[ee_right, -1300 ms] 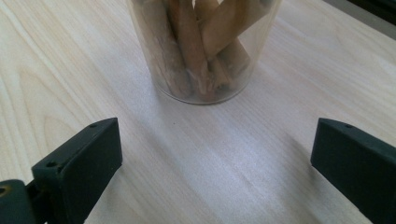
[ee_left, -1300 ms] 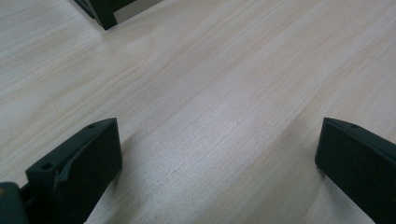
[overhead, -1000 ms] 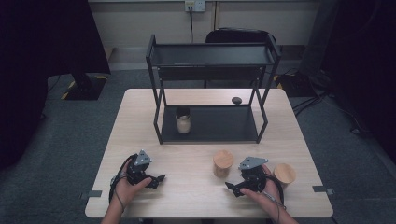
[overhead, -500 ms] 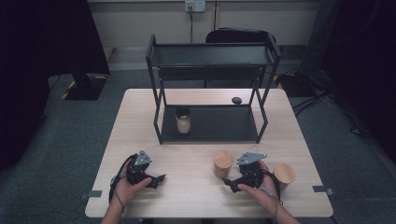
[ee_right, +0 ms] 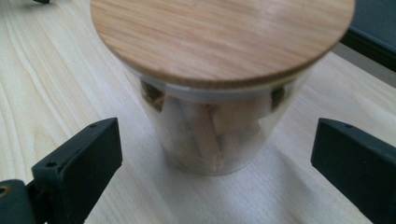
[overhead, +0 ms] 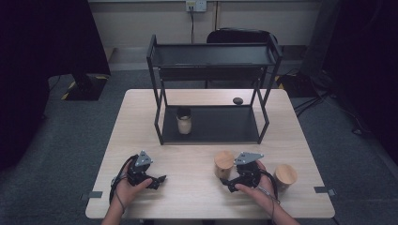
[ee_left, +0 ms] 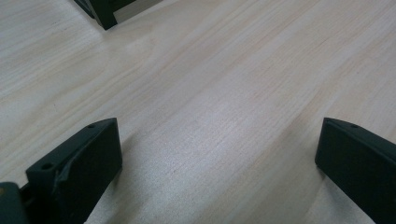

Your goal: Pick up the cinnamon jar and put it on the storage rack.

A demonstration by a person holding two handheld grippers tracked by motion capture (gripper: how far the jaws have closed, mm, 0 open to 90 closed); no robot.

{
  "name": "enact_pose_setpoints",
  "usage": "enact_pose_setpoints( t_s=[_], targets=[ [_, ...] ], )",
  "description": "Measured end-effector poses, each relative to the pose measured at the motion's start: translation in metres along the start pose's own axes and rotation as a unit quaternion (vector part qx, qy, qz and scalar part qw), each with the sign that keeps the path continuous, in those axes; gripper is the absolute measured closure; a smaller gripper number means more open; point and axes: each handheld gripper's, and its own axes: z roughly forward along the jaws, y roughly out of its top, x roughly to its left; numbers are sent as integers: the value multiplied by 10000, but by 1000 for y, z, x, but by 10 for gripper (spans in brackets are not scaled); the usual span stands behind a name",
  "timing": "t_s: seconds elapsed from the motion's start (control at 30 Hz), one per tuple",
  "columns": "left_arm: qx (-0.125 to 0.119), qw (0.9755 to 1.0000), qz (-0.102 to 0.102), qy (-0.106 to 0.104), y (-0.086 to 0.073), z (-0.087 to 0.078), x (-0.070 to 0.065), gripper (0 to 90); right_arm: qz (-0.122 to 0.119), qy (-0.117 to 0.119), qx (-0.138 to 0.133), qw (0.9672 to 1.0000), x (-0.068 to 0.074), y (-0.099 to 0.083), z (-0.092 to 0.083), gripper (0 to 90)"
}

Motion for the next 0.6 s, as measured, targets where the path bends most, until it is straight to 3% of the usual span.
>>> enact_pose_setpoints(
  t_s=[0.6],
  targets=[
    [-1,10000,-2,-1,0,0,0,1,21,131,-116,9998,1,10,10,31]
  ],
)
